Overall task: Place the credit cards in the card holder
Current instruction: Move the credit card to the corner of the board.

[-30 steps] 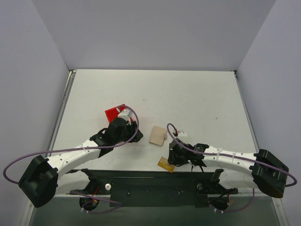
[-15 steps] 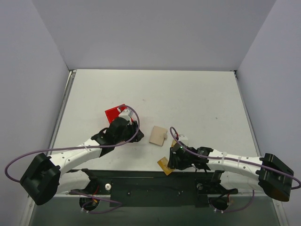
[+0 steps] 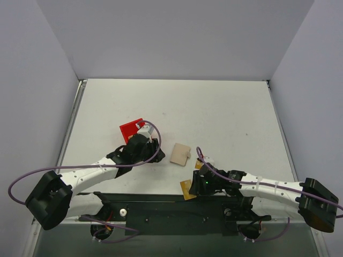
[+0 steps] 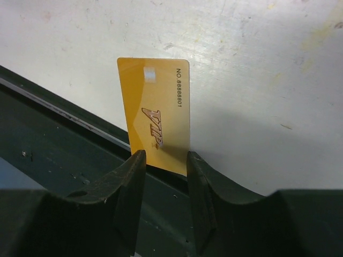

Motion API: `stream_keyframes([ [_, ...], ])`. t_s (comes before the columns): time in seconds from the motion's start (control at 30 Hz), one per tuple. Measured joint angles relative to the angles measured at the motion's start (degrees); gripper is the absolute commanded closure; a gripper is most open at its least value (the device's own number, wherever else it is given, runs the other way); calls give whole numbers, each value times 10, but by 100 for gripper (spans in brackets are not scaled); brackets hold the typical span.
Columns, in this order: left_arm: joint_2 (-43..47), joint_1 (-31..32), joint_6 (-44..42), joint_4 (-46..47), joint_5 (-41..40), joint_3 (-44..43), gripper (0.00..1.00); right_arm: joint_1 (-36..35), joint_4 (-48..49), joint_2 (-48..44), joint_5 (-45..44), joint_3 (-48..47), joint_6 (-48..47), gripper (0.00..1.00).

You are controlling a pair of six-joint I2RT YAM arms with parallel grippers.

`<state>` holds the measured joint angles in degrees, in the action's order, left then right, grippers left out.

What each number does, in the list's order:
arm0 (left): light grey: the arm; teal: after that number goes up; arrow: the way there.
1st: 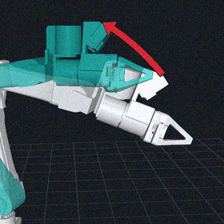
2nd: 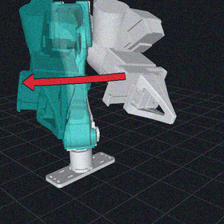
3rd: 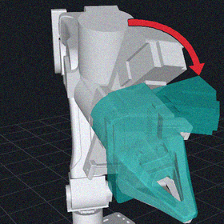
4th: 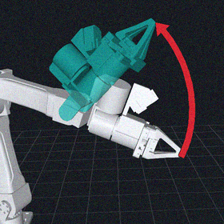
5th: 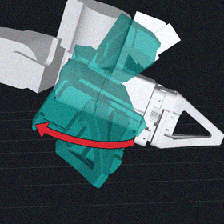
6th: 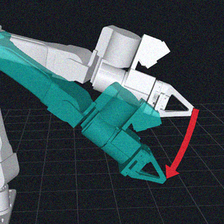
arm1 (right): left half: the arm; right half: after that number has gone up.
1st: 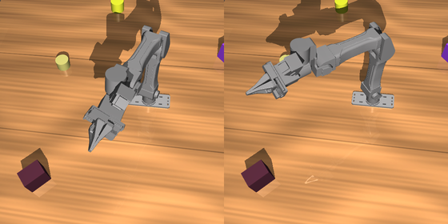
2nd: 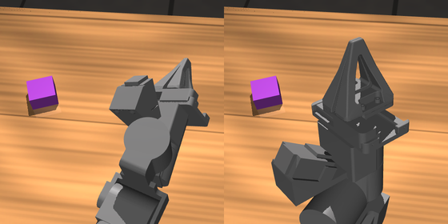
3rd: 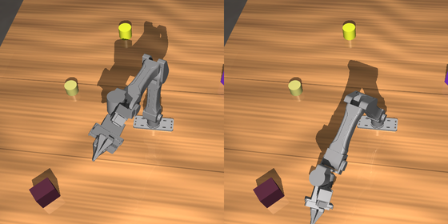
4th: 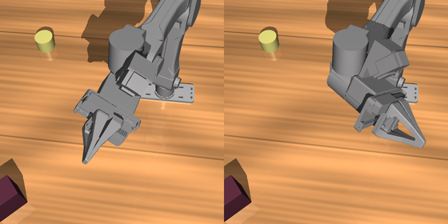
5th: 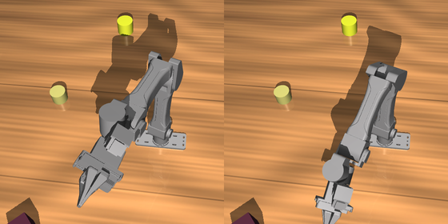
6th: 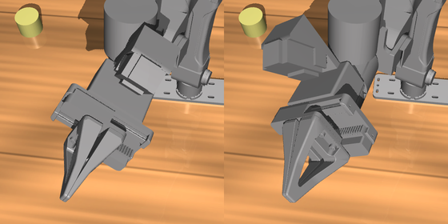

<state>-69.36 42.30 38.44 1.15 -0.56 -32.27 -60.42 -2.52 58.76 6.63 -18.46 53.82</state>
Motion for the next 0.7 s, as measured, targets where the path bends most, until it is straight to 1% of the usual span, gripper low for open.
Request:
stream_keyframes([
  [0.2, -2, 0, 1, 0, 0, 0, 47, 0, 21, -2, 25, 9, -1, 66],
  [0.53, -19, 2, 1, 17, 10, 0, 47, 0, 40, -38, 53, 40, -5, 62],
  [0.57, -21, 3, 1, 19, 11, 0, 49, 0, 39, -41, 52, 42, -5, 62],
  [0.7, -33, 16, 0, 32, 24, 0, 52, 0, 17, -64, 36, 45, 7, 60],
])
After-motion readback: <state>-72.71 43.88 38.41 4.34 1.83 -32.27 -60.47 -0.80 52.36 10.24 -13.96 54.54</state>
